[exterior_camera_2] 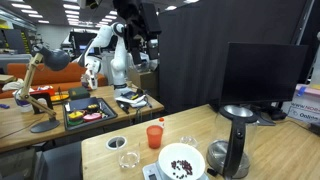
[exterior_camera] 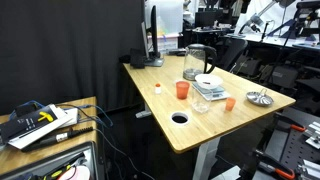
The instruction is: Move the seasoning bottle to the right
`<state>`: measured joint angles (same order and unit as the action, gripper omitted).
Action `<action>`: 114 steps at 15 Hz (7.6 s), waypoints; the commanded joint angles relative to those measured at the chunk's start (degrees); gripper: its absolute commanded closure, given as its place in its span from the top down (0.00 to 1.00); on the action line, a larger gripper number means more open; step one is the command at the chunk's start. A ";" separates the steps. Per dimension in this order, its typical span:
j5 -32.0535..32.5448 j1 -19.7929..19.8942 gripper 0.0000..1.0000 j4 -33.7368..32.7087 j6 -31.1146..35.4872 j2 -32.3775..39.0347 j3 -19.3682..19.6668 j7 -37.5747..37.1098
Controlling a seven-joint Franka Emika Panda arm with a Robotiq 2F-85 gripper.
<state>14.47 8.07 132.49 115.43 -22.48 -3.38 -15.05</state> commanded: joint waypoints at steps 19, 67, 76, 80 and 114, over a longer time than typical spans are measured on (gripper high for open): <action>-5.15 -6.82 1.00 -2.03 3.83 7.60 -0.83 -0.74; -8.90 -16.75 1.00 -46.67 6.31 62.87 -1.81 7.46; -10.48 -16.14 1.00 -67.26 -3.60 78.58 1.15 6.90; -10.63 -15.95 1.00 -75.62 -7.56 83.91 1.80 6.82; -7.94 -16.60 0.08 -75.02 -14.12 71.25 8.96 -14.36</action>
<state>5.23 -6.86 46.17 100.69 56.82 3.61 -23.22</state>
